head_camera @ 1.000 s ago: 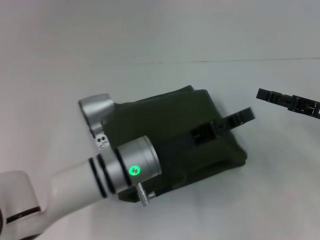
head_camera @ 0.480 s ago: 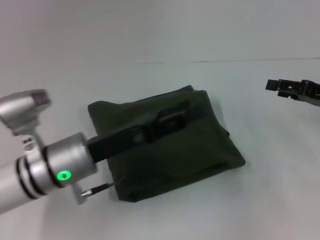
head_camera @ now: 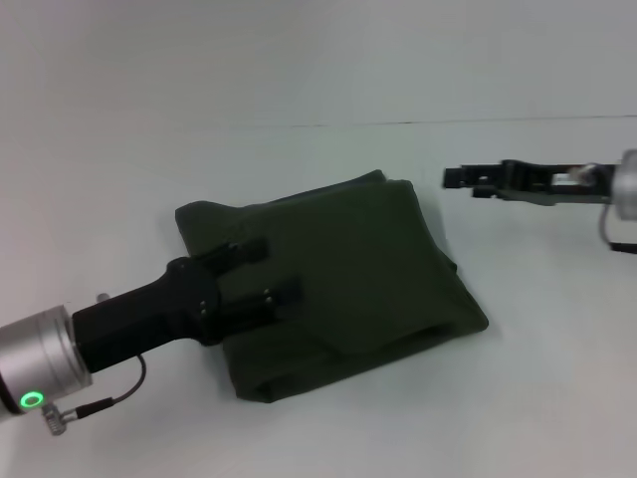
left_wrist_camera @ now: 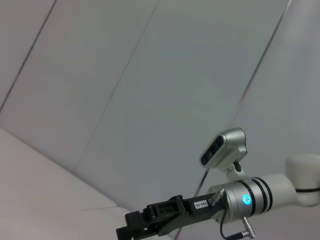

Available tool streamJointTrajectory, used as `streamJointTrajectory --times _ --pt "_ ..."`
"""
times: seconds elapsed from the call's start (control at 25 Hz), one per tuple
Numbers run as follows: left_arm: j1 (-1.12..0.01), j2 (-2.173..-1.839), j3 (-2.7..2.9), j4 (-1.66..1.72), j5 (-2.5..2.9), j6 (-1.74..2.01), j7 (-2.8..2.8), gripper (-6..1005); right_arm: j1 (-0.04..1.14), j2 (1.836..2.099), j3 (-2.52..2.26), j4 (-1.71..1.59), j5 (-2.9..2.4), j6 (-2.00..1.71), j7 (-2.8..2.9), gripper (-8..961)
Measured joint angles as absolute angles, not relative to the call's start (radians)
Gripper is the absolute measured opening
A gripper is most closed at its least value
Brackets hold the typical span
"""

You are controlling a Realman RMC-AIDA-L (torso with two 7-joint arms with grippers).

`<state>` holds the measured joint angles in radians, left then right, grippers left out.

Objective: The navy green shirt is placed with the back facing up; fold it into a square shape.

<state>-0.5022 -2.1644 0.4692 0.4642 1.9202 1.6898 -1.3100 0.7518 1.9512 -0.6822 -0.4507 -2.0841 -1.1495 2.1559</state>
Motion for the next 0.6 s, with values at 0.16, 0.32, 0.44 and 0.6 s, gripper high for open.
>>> streamJointTrajectory --times 0.16,0.32,0.44,0.6 --pt "-0.488 -2.164 0.468 0.489 1.931 1.683 -1.279 936 0.794 1.997 -0.722 -0.427 -2.086 -1.043 2.151 710" --pt "-0.487 -2.161 0.464 0.5 1.947 1.644 -1.278 936 0.826 2.031 -0.738 -0.408 -2.086 -0.959 2.151 710" --pt "-0.488 -2.159 0.456 0.506 1.94 1.639 -1.279 937 0.849 2.042 -0.745 -0.378 -2.086 -0.896 2.151 711" --pt "-0.492 -2.154 0.437 0.509 1.935 1.639 -1.279 937 0.865 2.054 -0.75 -0.353 -2.084 -0.834 2.146 711"
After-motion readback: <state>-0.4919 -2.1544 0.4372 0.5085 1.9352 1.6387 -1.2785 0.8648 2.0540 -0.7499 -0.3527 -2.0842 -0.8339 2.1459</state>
